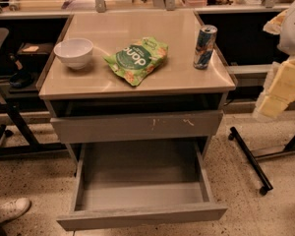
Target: Place redbull can into middle drawer
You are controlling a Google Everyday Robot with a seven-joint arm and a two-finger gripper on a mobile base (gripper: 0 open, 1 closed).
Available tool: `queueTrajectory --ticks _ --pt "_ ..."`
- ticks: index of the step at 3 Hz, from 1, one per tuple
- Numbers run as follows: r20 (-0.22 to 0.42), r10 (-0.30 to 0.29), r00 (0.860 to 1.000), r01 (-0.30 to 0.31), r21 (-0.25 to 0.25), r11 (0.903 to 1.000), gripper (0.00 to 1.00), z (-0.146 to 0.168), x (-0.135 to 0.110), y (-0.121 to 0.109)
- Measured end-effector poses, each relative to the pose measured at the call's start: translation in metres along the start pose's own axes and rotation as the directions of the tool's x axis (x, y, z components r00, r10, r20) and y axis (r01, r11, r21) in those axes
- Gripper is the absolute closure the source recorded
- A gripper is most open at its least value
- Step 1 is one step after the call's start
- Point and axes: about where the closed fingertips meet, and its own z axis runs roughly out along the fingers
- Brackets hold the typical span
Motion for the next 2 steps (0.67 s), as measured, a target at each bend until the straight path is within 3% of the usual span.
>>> queueTrajectory --ticks 1,2 --pt "0.020 0.128 0.992 -0.128 0.009 0.9917 0.00 0.025 0.006 -0.020" --pt "0.038 0.236 0.971 -0.235 -0.025 0.9717 0.00 0.055 0.011 -0.038"
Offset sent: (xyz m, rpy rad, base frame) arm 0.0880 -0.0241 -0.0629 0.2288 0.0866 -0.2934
